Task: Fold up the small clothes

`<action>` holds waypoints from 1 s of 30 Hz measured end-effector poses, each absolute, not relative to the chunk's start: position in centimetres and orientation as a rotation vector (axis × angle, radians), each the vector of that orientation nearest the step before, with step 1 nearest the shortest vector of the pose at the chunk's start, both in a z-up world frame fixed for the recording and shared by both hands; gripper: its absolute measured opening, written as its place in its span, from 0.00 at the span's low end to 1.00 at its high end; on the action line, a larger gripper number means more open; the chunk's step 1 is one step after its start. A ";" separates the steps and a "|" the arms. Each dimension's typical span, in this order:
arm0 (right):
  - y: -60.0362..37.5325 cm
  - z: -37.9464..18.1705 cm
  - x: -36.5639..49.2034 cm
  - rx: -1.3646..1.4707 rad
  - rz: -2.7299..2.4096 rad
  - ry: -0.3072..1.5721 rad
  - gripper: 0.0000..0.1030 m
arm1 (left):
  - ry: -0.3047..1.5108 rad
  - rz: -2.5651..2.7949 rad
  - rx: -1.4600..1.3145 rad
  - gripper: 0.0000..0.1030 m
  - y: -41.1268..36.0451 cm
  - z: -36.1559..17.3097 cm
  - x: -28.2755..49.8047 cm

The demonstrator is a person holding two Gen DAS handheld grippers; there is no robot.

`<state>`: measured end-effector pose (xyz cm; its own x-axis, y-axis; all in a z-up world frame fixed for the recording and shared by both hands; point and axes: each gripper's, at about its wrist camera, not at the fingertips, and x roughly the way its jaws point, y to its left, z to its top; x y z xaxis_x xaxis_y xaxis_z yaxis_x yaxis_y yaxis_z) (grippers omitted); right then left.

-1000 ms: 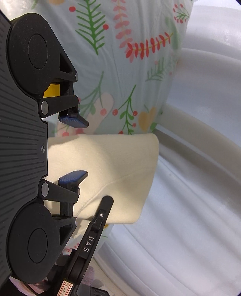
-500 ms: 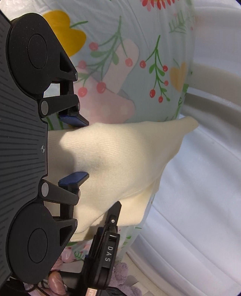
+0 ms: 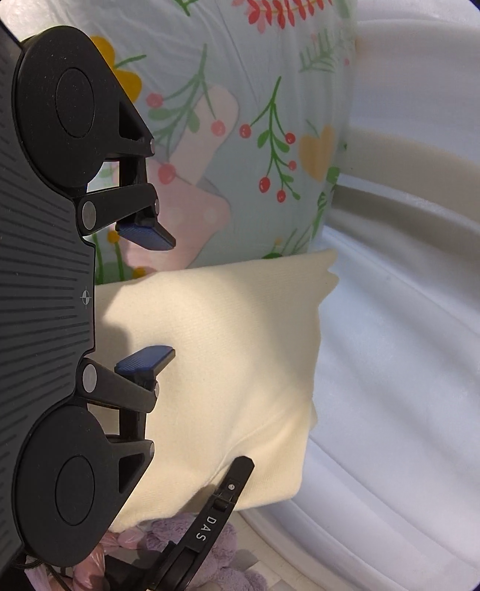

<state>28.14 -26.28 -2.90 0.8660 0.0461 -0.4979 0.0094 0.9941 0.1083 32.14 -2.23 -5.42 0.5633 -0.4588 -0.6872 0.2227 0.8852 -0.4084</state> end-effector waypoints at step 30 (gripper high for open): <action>-28.3 -7.5 31.6 0.070 0.020 0.614 0.29 | 0.931 -0.389 -0.206 0.71 -5.3 -5.7 35.3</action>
